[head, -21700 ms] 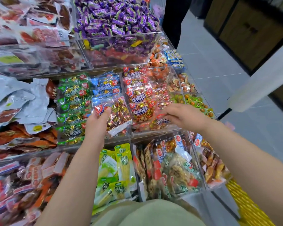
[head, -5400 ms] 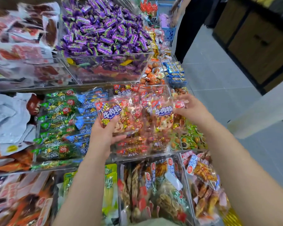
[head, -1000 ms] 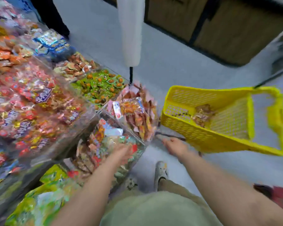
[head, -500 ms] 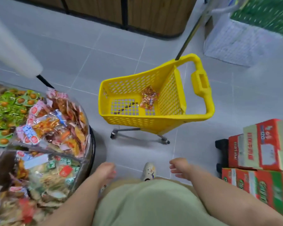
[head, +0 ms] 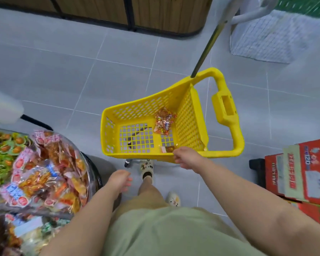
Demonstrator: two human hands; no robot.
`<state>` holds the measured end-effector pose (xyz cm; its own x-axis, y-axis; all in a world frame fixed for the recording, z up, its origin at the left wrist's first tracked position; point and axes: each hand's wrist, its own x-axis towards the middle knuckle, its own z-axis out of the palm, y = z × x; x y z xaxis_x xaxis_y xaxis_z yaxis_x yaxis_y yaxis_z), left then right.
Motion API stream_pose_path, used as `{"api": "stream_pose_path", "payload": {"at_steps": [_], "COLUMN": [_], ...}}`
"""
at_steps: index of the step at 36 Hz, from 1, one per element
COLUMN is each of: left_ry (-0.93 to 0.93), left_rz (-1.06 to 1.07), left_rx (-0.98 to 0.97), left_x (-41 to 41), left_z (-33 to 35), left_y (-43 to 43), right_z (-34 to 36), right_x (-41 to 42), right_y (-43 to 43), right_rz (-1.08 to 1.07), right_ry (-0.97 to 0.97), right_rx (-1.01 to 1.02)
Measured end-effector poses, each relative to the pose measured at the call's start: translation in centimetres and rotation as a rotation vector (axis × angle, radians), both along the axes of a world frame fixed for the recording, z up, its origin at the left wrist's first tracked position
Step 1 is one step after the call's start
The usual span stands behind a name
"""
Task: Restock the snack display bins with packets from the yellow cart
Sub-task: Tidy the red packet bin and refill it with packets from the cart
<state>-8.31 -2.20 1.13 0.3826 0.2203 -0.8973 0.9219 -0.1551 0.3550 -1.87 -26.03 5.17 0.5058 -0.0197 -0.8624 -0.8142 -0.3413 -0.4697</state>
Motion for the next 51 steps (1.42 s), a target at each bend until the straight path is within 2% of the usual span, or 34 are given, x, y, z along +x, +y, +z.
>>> {"api": "stream_pose_path", "payload": {"at_steps": [9,11,14,18,21,25,28,31,34,36,39,45,51], "left_ry": [0.031,0.012,-0.106,-0.183,-0.19,-0.041,-0.001,-0.007,-0.03,-0.058,-0.106,-0.121,-0.137], "left_rz": [-0.02,-0.041,-0.148,-0.114,-0.076,-0.033,0.01,0.06,0.064,0.061,0.081,0.081,0.106], "left_rx": [-0.015,0.055,0.256,0.374,0.457,0.452,0.388,0.389,0.377,0.402,0.411,0.438,0.447], "left_x": [9.1,11.3,14.3,17.3,18.8,20.1,19.9,19.4,18.9,18.5,18.1,18.0,17.7], "left_z": [-1.8,-2.3,-3.2,-4.1,-5.6,-8.6,-10.6,-12.3,-13.4,-13.9,-14.3,-14.9,-15.3], "left_y": [3.9,4.9,6.8,8.0,8.9,10.2,10.4,10.9,11.3,11.4,11.3,11.4,11.2], "right_z": [-3.1,-3.8,-5.3,-7.8,-10.6,-14.8,-17.6,-20.1,-22.0,-23.3,-24.9,-27.1,-28.2], "right_x": [5.4,6.6,8.5,10.6,11.8,13.3,13.8,13.4,12.2,11.4,10.6,9.6,9.7], "right_y": [2.1,2.5,3.3,4.6,4.8,4.3,3.8,3.8,3.6,3.4,3.3,3.4,3.7], "right_rz": [-0.164,-0.195,-0.229,-0.261,-0.191,-0.004,0.216,0.346,0.324,0.302,0.255,0.337,0.252], "right_ry": [0.187,0.215,0.212,0.25,0.268,0.28,0.289,0.284,0.274,0.335,0.453,0.342,0.446], "right_rx": [-0.024,-0.014,-0.008,-0.021,-0.045,-0.085,-0.187,-0.348,-0.543,-0.593,-0.579,-0.557,-0.498]}}
